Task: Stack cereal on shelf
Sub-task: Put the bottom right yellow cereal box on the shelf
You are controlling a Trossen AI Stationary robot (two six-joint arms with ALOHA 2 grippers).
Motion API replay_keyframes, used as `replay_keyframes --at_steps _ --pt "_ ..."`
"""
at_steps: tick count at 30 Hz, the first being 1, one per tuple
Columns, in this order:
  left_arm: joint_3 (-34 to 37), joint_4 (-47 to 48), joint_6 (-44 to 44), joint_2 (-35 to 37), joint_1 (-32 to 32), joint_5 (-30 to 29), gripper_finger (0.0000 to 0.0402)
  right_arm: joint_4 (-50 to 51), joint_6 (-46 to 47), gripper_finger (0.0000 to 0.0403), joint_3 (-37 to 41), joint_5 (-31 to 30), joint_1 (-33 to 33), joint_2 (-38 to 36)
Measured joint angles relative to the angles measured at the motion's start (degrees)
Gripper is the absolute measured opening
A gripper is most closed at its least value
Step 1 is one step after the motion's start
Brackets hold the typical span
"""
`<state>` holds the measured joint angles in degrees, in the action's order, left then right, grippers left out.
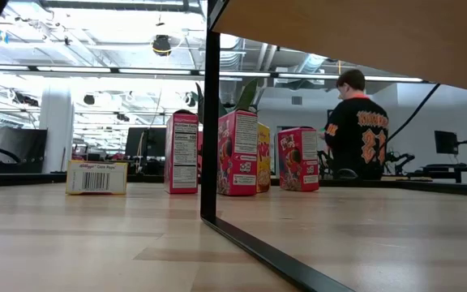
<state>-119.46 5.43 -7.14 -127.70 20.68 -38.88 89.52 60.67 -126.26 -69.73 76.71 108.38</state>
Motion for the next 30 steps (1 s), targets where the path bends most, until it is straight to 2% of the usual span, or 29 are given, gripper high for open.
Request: replay_keyframes --at_steps 5,13,23,30 --pt "0.00 -0.08 -0.41 0.02 -0.62 -2.30 0.0173 -0.21 0.84 0.0022 0.00 0.53 0.08 0.00" --pt "-0.01 -2.58 -1.13 -1.74 -1.08 -1.69 0.0178 -0.25 0.94 0.0035 0.00 0.71 0.08 0.00" --pt "0.00 -5.54 0.47 -3.54 -0.17 -2.92 0.0197 -1.31 0.96 0.0023 0.00 2.28 0.26 -0.02" --pt "0.00 -4.31 0.67 -3.54 0.29 -1.06 0.0225 -1.26 0.94 0.0046 0.00 2.45 0.00 -0.02"
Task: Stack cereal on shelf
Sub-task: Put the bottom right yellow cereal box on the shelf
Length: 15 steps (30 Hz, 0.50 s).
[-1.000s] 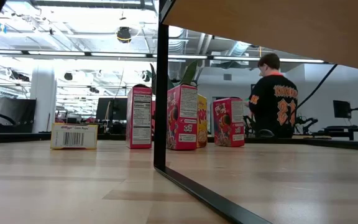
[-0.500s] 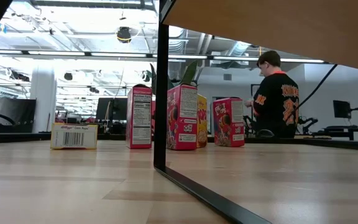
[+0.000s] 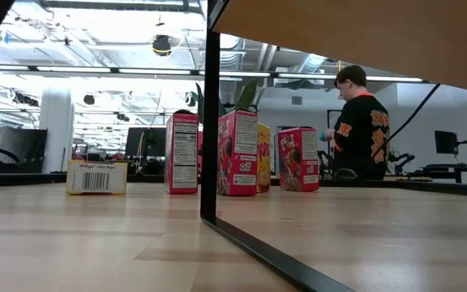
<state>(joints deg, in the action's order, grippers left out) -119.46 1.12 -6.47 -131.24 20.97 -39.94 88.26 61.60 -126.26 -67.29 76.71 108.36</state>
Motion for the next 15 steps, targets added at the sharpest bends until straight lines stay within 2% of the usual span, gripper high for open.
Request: replay_keyframes --at_steps 4,10,15 --pt "0.00 -0.25 2.50 0.00 0.23 2.70 0.0256 0.05 -0.02 0.0065 0.00 0.02 -0.02 0.00" --pt "0.00 -0.09 3.86 0.00 0.42 2.15 0.0304 0.19 -0.04 0.0089 0.00 0.00 -0.34 0.00" --pt "-0.01 0.45 3.54 0.09 0.31 2.14 0.0329 0.17 -0.04 0.0103 0.00 0.02 -1.01 0.00"
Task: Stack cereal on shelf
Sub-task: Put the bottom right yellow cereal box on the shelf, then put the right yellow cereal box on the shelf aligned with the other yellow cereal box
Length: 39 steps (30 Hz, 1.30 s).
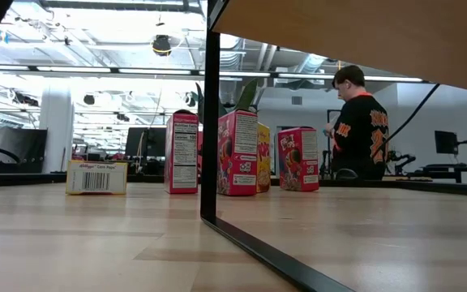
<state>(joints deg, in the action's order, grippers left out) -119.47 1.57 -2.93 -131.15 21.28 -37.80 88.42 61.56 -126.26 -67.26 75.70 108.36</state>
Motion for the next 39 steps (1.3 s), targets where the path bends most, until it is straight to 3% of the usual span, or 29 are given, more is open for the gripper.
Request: replay_keyframes --at_steps 13,21,26,34,39 --pt "-0.03 8.38 -4.08 4.19 -0.03 -1.01 0.0339 -0.15 -0.07 0.0138 0.00 0.13 -1.24 0.00" --pt "-0.03 17.64 -7.65 7.42 0.13 2.17 0.0339 -0.76 1.05 0.0114 0.00 -0.35 -4.26 -0.35" --pt "-0.06 23.12 -9.42 11.57 0.22 6.69 0.0339 -0.66 2.06 0.0090 0.02 5.57 -8.04 -3.90" --pt "-0.03 42.81 -5.32 23.27 0.21 3.93 0.0339 -5.42 -2.18 0.0073 0.00 15.98 -12.87 -12.52" --pt "-0.03 52.66 -3.30 30.10 -0.22 4.44 0.0339 -6.87 -7.88 0.0073 0.00 16.45 -11.13 -14.32"
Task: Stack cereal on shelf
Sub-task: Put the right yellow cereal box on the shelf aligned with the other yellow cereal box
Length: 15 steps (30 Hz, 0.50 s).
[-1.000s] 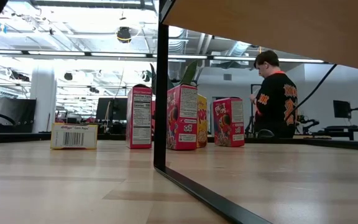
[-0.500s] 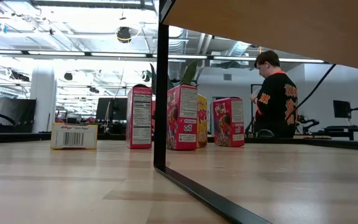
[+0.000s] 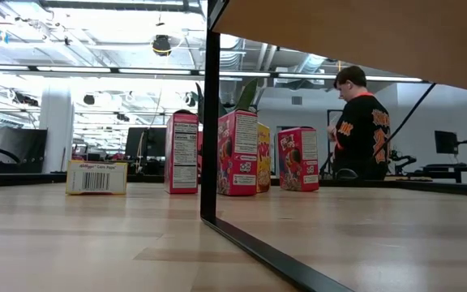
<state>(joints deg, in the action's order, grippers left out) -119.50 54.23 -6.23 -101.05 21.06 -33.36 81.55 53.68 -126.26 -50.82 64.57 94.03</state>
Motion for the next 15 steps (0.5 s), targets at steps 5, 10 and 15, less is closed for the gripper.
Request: replay_keyframes --at_steps 5,10,15 --pt "2.95 13.27 -5.21 5.15 -0.22 -1.78 0.0339 1.28 1.70 0.0073 0.00 -0.05 1.80 0.14" --pt "22.66 4.08 -8.15 14.41 -1.40 -2.33 0.0339 1.85 2.33 0.0073 0.00 -0.08 2.28 2.06" --pt "42.37 -11.07 -2.52 22.52 -5.65 5.08 0.0339 3.70 2.33 0.0073 0.01 -0.12 2.26 3.64"
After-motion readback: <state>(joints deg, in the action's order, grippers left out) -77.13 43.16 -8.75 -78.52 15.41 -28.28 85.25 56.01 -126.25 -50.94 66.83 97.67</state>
